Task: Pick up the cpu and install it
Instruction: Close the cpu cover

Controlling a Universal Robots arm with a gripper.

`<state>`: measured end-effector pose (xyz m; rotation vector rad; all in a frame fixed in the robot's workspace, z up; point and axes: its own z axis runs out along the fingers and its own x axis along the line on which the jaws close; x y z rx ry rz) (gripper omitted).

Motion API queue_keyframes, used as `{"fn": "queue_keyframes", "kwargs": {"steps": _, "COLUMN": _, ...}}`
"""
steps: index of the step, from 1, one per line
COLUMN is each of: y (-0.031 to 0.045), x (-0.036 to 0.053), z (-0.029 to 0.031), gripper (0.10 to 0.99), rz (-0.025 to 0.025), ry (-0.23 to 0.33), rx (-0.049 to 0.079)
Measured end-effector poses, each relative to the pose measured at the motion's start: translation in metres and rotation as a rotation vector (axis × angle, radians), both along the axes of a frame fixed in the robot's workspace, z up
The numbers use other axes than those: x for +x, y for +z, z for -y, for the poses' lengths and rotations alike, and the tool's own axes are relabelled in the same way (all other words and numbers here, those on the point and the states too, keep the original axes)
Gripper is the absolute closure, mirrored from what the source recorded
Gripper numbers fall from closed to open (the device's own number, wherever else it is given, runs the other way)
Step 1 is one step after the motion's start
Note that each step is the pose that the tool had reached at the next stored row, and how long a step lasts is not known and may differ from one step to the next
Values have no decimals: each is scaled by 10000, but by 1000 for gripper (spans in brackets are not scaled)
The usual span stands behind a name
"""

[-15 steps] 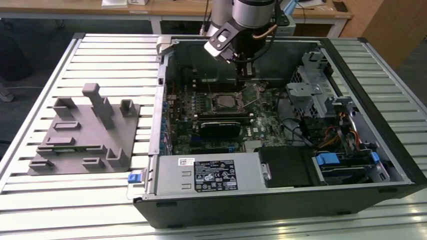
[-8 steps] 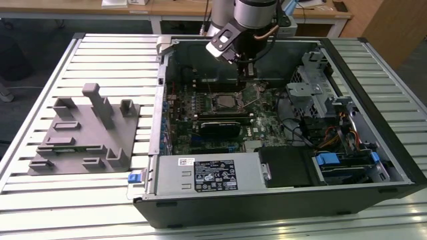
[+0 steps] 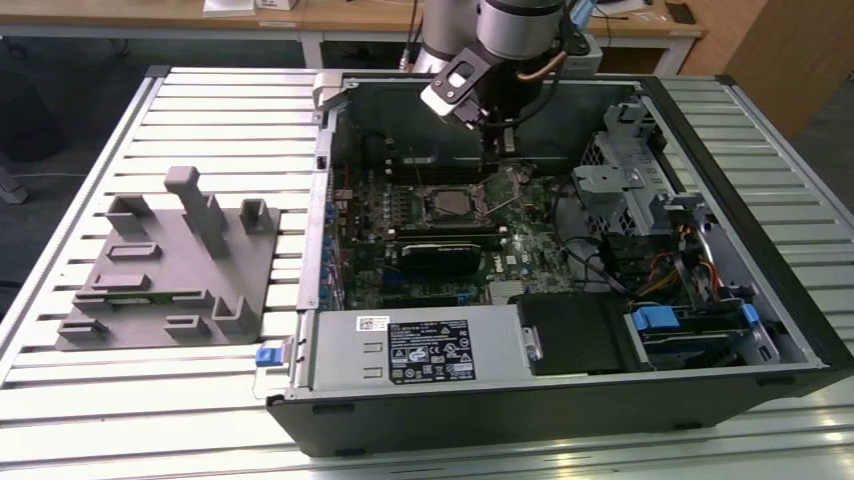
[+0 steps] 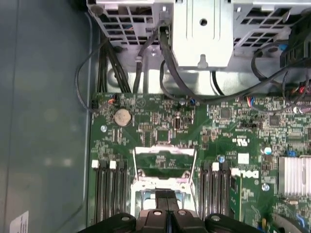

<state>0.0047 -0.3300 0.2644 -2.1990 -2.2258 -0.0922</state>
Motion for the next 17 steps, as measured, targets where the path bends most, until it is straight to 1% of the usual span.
{"fn": "queue_keyframes", "kwargs": {"steps": 4, "y": -5, "x": 96, "z": 0, "gripper": 980, "rz": 1, "ry": -1, "rx": 3}}
{"fn": "queue_keyframes", "kwargs": {"steps": 7, "y": -6, "x": 131, "z": -1, "gripper": 980, "rz": 1, "ry": -1, "rx": 2}}
{"fn": "queue_keyframes", "kwargs": {"steps": 12, "y": -19, "x": 243, "z": -1, "gripper": 980, "rz": 2, "ry": 0, "rx": 4}}
{"fn": "queue_keyframes", "kwargs": {"steps": 17, "y": -34, "x": 296, "z": -1, "gripper": 980, "rz": 1, "ry": -1, "rx": 3}}
